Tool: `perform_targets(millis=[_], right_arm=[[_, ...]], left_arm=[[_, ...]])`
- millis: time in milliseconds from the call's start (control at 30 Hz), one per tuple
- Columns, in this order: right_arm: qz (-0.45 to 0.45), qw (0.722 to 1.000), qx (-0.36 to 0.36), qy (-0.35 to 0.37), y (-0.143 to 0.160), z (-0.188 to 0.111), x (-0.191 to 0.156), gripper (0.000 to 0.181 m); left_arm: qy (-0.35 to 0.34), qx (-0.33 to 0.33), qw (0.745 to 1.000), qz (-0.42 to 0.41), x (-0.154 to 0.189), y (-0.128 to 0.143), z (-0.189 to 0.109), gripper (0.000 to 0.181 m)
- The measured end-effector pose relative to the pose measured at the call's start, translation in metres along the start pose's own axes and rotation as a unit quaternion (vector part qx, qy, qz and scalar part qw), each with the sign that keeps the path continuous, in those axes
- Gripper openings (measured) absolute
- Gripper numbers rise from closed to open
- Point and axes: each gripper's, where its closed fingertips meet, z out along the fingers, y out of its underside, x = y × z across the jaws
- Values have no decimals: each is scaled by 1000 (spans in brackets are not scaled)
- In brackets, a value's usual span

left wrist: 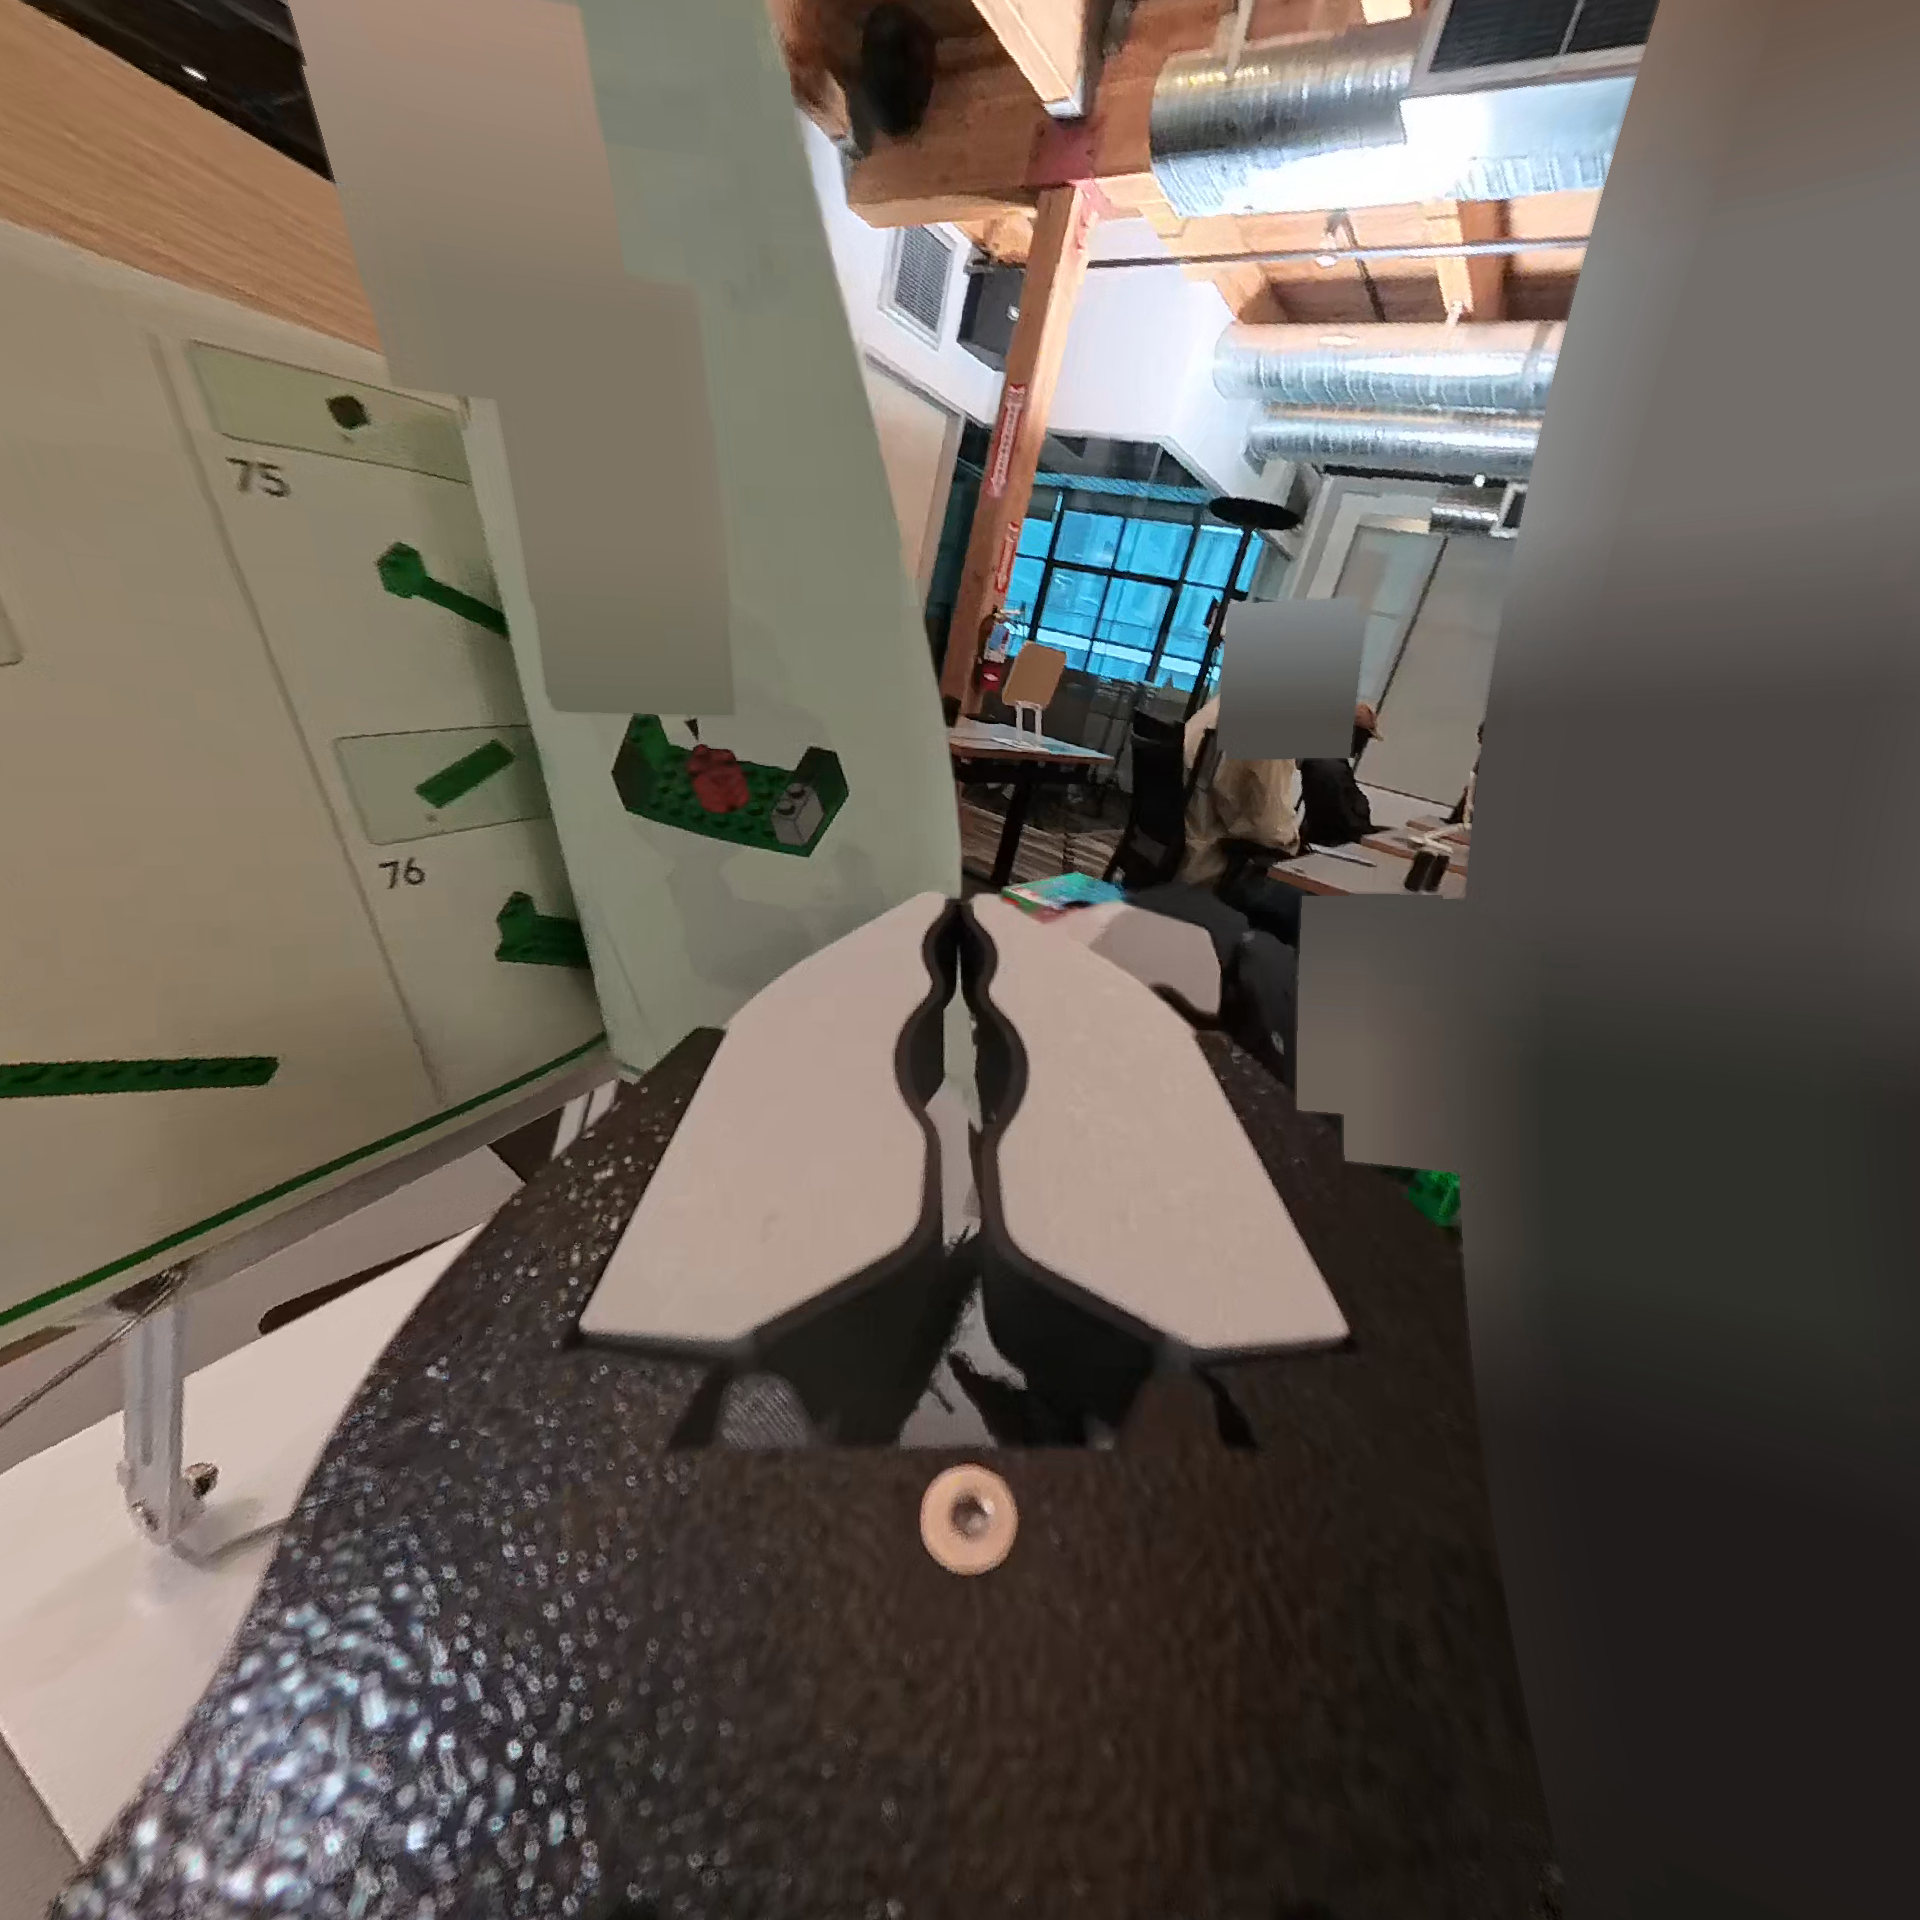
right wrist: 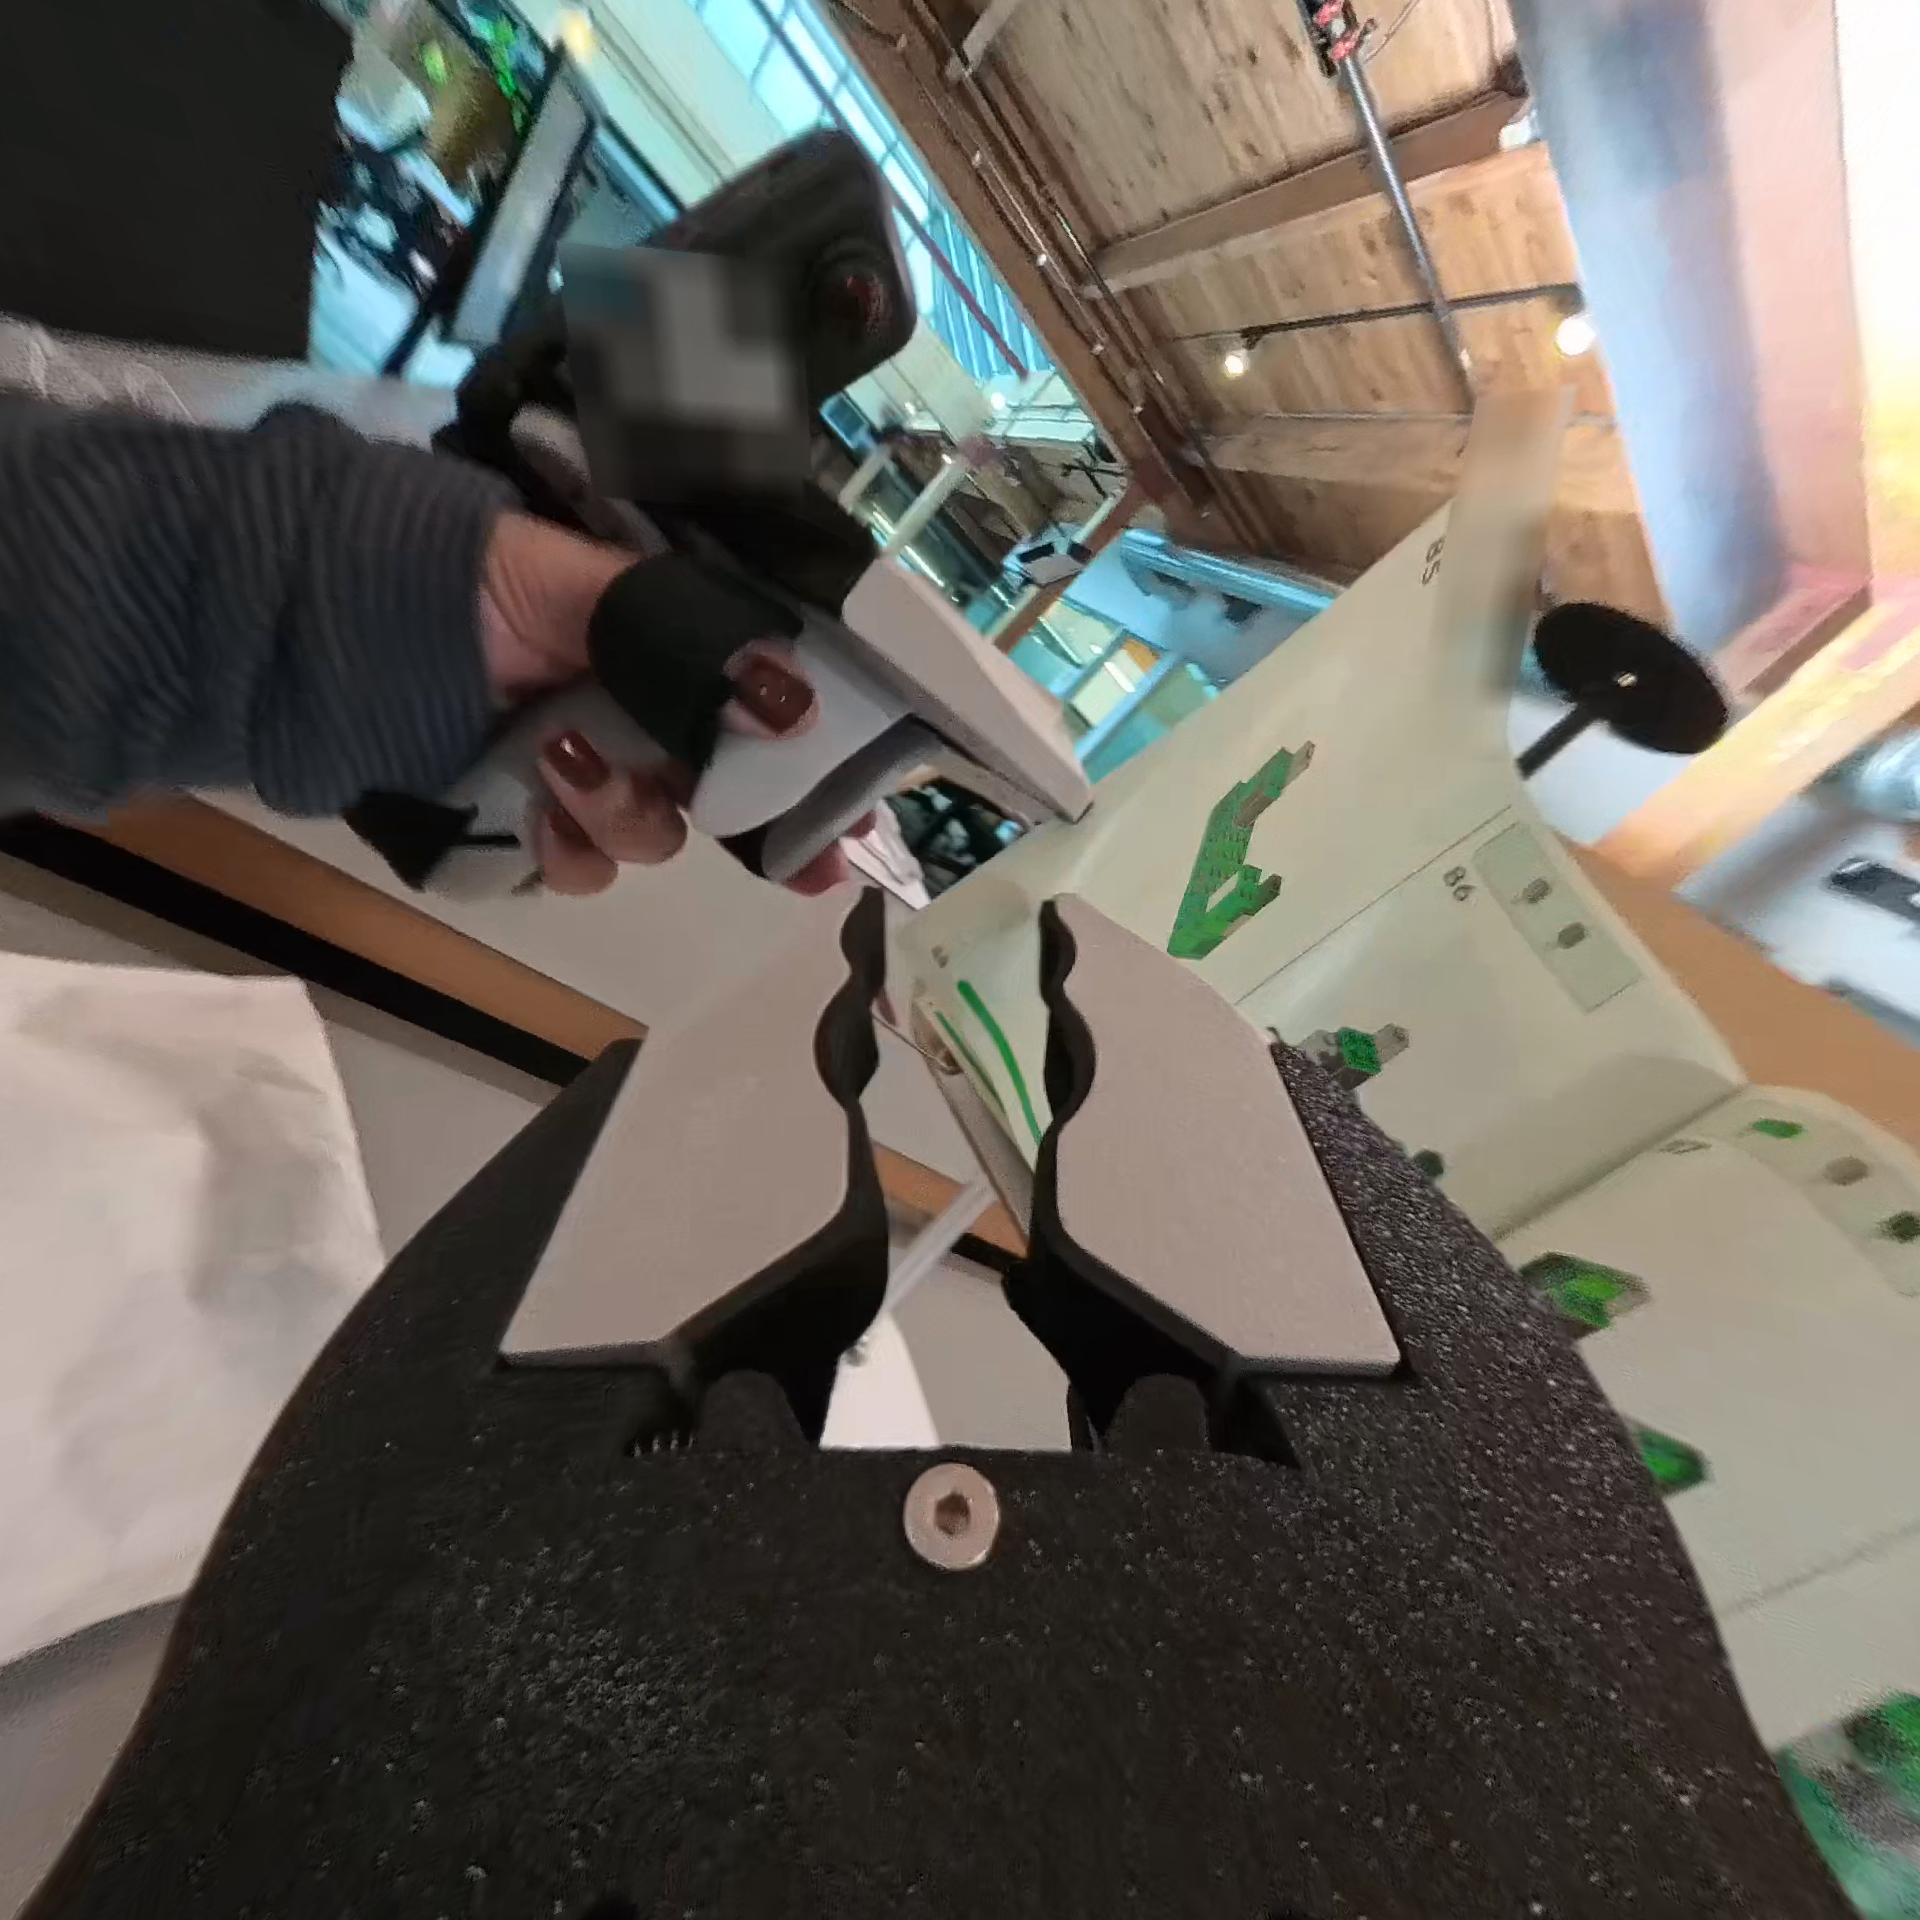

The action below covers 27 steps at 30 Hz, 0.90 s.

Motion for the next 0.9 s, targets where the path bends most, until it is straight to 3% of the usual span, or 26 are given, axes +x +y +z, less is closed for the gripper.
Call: perform_targets(millis=[33,233,533,900], right_arm=[[26,1000,7,-11,-2,-1,1,33],[134,989,31,-54,-10,-8,9,49],[253,951,98,-145,-27,-23,9,48],[273,942,108,-164,-26,-28,9,45]], left_arm=[[5,-4,1000,5,2,2,2,0],[53,-10,998,13,17,6,8,0],[121,0,993,9,36,8,13,0],[155,3,988,-3,46,12,19,2]])
